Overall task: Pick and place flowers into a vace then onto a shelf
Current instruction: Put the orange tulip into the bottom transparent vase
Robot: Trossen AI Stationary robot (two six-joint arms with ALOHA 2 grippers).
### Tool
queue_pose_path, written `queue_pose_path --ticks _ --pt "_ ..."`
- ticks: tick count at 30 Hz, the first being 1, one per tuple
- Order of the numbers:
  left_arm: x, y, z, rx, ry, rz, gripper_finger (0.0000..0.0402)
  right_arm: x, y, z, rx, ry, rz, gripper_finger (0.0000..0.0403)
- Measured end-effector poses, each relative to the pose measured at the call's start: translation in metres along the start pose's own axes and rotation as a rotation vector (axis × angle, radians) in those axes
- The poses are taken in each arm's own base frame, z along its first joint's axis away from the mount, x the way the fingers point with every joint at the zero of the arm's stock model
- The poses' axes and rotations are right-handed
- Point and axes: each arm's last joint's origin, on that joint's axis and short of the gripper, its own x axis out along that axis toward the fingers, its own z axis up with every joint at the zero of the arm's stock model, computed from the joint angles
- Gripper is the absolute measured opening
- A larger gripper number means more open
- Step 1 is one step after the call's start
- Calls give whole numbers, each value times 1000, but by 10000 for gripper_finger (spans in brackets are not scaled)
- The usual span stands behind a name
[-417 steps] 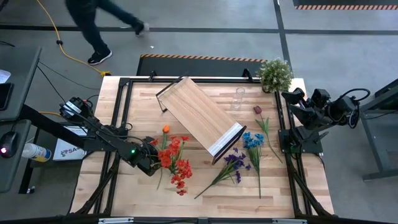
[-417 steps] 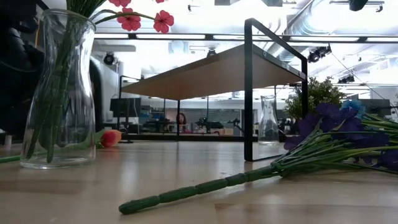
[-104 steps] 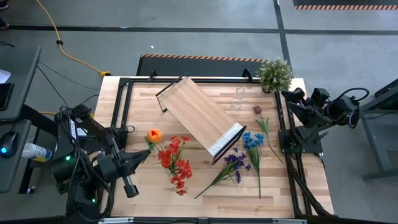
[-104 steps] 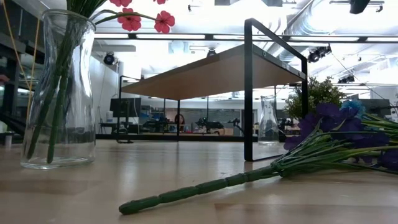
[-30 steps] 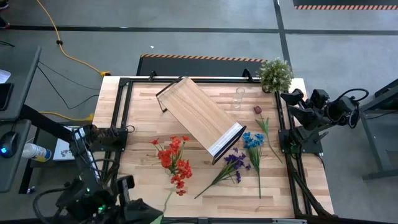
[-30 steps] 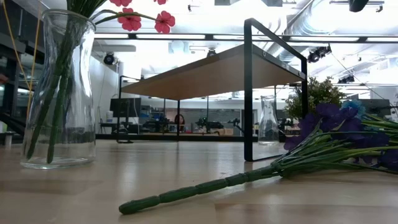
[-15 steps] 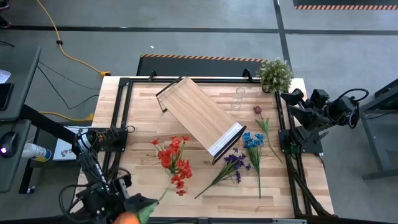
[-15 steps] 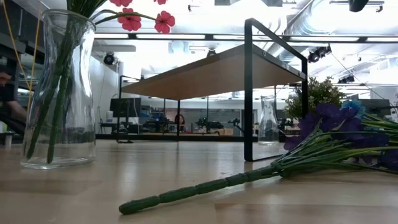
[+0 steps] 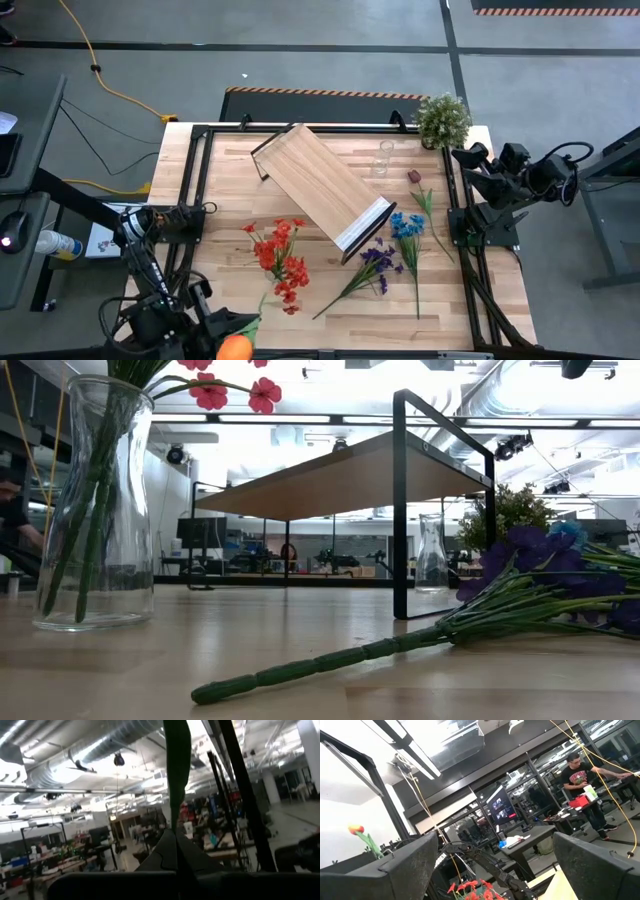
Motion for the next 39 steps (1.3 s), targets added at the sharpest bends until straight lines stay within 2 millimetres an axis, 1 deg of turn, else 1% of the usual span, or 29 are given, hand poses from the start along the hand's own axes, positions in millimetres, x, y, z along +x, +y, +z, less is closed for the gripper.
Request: queue_pose_path --ticks 5,12,18,26,32,35,39 --pt "-4 -7 -17 5 30 -15 20 0 0 0 13 0 0 381" --pt "-8 -11 -27 -21 76 -22 20 0 0 0 30 0 0 381" --pt "-14 -16 -43 -28 87 -40 20 0 1 0 49 8 20 381" --pt "-22 -21 -63 19 137 -52 20 0 1 0 72 13 35 381" --pt "-26 -13 -80 67 184 -51 20 0 1 0 104 14 35 381" --pt "-29 -2 -86 61 185 -57 20 0 1 0 106 14 35 381" --pt "-37 15 -102 29 110 -107 20 0 1 -1 106 15 34 381"
